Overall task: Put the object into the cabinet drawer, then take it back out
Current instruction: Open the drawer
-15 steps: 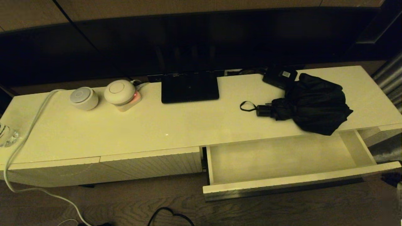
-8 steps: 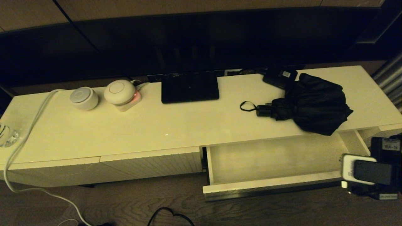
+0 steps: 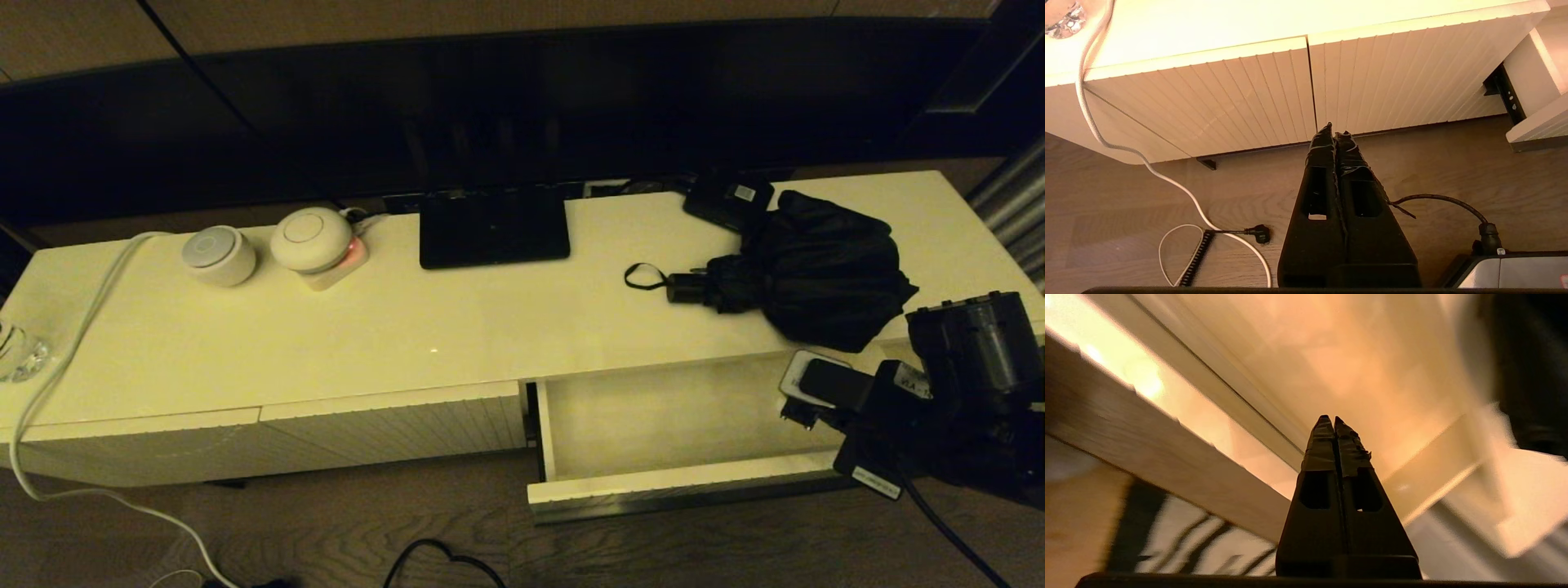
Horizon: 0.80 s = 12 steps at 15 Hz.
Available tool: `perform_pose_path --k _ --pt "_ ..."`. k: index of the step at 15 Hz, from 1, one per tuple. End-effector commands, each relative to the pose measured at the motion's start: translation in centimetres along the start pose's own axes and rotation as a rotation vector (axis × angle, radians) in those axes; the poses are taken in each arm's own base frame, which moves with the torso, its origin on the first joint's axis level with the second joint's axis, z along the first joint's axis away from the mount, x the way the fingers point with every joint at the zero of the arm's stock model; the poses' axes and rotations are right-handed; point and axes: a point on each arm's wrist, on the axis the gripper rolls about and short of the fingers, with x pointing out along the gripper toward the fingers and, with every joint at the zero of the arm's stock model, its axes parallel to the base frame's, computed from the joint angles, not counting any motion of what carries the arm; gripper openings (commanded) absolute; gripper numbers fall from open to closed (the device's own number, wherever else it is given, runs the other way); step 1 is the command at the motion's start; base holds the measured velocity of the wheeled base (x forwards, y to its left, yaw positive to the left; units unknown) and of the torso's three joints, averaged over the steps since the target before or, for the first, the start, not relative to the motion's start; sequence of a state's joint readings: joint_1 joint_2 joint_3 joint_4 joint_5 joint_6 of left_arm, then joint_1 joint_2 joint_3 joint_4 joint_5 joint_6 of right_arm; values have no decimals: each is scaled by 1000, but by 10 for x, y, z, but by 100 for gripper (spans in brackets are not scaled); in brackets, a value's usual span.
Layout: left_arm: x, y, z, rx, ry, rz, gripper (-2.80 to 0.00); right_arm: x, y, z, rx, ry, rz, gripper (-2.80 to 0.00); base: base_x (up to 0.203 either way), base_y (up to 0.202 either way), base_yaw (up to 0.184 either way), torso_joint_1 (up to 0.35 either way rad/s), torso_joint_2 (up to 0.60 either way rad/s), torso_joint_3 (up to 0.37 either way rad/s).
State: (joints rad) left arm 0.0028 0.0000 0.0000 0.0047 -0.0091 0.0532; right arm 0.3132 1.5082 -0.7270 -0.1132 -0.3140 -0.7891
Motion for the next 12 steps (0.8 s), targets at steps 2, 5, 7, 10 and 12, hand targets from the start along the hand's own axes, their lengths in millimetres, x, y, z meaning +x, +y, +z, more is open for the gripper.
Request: perform_pose_path --k 2,5,7,10,12 --pt "0 0 -1 -1 3 0 -280 15 3 6 136 33 35 -280 0 0 0 0 0 0" --pt "0 0 -1 0 3 0 -280 19 1 13 260 31 48 -280 0 0 0 0 0 0" --pt "0 0 -1 0 3 0 -280 23 1 17 325 28 56 -280 0 0 0 0 0 0" --pt "0 0 -1 0 3 0 -280 30 -3 26 446 14 50 -280 0 0 0 0 0 0" --pt "0 0 -1 0 3 0 -280 37 -5 31 491 13 46 -280 0 0 0 0 0 0"
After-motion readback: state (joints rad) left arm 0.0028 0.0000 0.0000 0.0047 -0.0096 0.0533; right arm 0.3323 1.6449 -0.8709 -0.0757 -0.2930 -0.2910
